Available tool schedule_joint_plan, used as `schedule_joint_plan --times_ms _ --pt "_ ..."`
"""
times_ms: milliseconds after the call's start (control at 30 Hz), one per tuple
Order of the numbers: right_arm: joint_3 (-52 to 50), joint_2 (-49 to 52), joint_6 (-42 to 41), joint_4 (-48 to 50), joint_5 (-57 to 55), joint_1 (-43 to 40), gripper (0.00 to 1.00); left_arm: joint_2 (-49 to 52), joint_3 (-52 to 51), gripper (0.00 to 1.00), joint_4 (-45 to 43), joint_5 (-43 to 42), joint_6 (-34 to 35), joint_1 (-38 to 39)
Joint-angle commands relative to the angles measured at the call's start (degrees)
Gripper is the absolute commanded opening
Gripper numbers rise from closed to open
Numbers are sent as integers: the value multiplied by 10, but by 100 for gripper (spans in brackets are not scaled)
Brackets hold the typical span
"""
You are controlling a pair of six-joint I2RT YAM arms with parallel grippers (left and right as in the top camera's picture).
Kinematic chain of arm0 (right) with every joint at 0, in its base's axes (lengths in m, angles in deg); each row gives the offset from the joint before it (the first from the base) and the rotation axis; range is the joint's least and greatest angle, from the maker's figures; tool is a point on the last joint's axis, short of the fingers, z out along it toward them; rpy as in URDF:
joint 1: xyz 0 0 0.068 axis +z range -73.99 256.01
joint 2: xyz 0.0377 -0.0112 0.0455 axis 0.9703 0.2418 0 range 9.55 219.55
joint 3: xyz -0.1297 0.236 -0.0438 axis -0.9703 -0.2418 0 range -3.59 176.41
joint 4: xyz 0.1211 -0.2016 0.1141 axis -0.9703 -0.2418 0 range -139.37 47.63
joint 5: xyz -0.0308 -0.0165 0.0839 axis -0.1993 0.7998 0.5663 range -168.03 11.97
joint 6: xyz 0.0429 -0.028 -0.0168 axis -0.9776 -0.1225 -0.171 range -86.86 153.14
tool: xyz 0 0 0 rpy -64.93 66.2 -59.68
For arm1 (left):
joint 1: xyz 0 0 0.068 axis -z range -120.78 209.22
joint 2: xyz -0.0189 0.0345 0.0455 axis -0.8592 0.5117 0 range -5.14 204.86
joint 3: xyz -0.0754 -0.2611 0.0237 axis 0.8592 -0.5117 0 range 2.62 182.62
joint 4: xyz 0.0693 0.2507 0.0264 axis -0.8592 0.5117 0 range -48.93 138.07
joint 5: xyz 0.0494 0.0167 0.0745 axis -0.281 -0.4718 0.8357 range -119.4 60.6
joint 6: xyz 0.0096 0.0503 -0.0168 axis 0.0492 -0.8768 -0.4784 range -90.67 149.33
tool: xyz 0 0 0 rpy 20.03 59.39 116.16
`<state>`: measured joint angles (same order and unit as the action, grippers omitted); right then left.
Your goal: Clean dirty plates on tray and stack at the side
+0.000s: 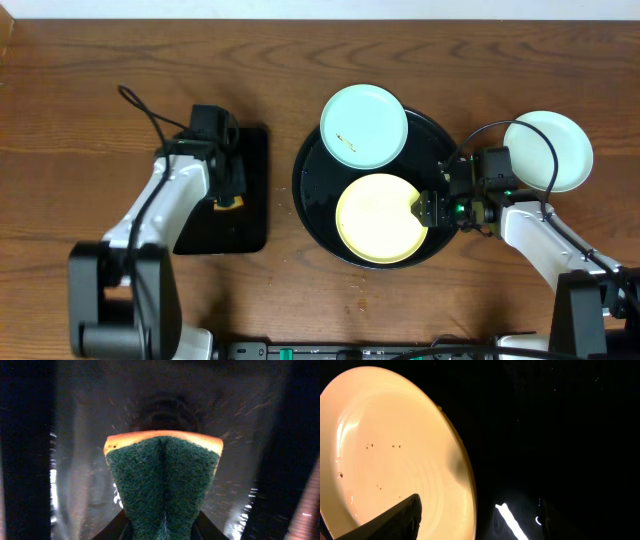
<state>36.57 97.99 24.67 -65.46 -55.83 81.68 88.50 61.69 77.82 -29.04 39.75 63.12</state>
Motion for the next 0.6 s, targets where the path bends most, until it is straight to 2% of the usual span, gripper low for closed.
schedule_joint_plan --times_ms 0,567 --pt "2 4 4 -5 5 -3 73 -33 18 28 2 3 -7 -1" --pt "2 4 4 -5 6 -3 73 -34 23 28 10 3 -7 -4"
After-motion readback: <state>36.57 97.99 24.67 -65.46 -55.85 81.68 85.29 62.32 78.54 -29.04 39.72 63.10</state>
